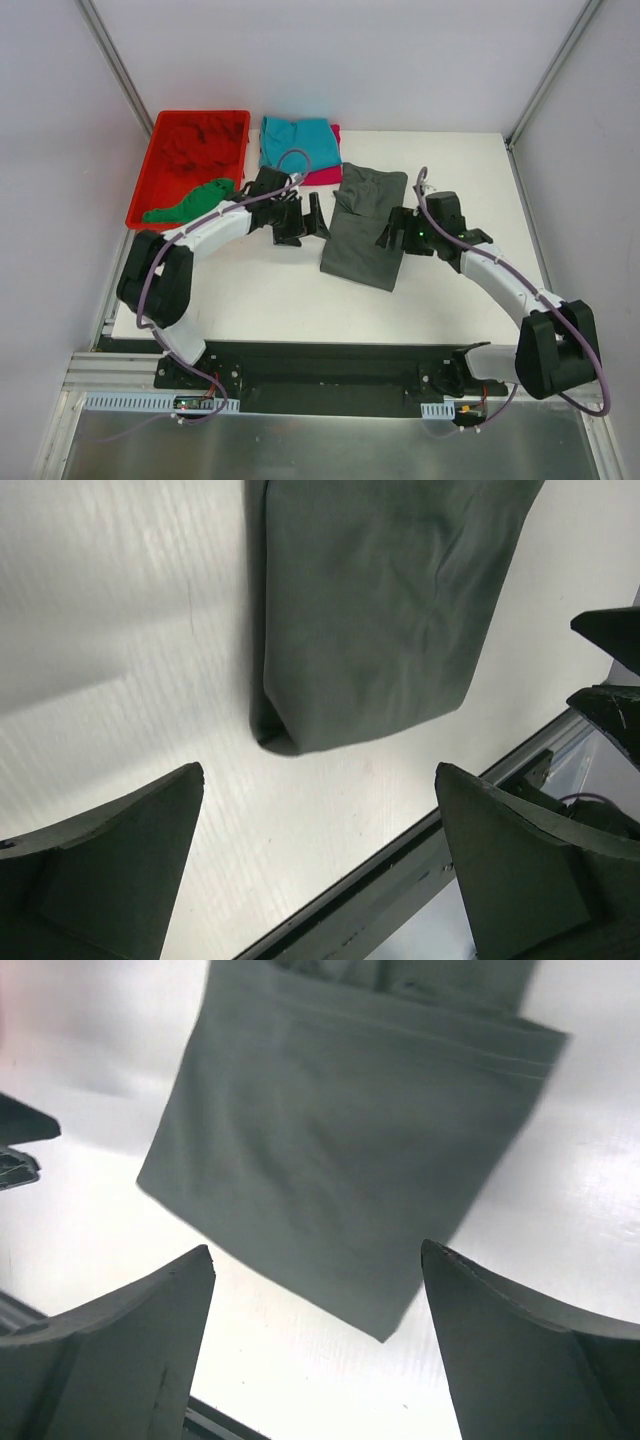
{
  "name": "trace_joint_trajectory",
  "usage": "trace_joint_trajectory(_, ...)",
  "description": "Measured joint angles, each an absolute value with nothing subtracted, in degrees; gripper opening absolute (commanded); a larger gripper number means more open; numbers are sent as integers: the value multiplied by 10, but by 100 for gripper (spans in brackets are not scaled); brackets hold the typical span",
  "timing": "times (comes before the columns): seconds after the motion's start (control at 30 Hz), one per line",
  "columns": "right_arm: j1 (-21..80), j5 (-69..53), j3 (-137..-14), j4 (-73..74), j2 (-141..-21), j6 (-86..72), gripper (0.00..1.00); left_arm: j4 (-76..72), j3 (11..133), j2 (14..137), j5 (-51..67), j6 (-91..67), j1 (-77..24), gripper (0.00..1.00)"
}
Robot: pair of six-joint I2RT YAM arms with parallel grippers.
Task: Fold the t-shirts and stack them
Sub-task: Fold the folded rectangular tshirt in 1/3 of the way
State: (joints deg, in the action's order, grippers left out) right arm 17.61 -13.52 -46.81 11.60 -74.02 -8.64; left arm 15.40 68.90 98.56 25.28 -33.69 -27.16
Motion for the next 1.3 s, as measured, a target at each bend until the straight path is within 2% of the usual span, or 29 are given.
trace_joint_trajectory(0.17, 232, -132, -468, 119, -750, -74, 86, 125, 625, 962, 267, -352, -276, 99)
trace_joint_trajectory(0.2, 235, -123, -468, 121, -755, -75, 86, 122, 622, 968, 268, -355, -280, 95)
trace_joint_trajectory(0.3, 230, -82, -479, 138, -777, -83, 83, 112, 623, 992, 271, -363, -295, 78)
trace_joint_trajectory(0.37, 217, -60, -495, 148, -799, -87, 81, 105, 630, 1013, 277, -368, -305, 70)
trace_joint_trajectory(0.57, 180, -38, -566, 157, -889, -83, 72, 95, 645, 1068, 282, -368, -309, 53)
trace_joint_trajectory(0.77, 169, -34, -620, 159, -971, -73, 67, 93, 646, 1080, 281, -369, -309, 20)
trace_joint_trajectory(0.87, 164, -34, -628, 164, -992, -68, 67, 93, 646, 1080, 280, -366, -309, 0)
trace_joint_trajectory(1.07, 162, -34, -646, 174, -1020, -55, 64, 93, 646, 1087, 280, -364, -309, 0)
trace_joint_trajectory(1.1, 162, -34, -650, 174, -1025, -53, 59, 93, 646, 1088, 280, -364, -309, 0)
trace_joint_trajectory(1.17, 161, -36, -657, 174, -1031, -50, 39, 93, 646, 1088, 280, -364, -309, 0)
trace_joint_trajectory(1.23, 161, -41, -661, 171, -1036, -45, 24, 93, 646, 1088, 280, -364, -309, 0)
trace_joint_trajectory(1.3, 161, -49, -661, 169, -1037, -42, 13, 93, 646, 1088, 280, -364, -309, 0)
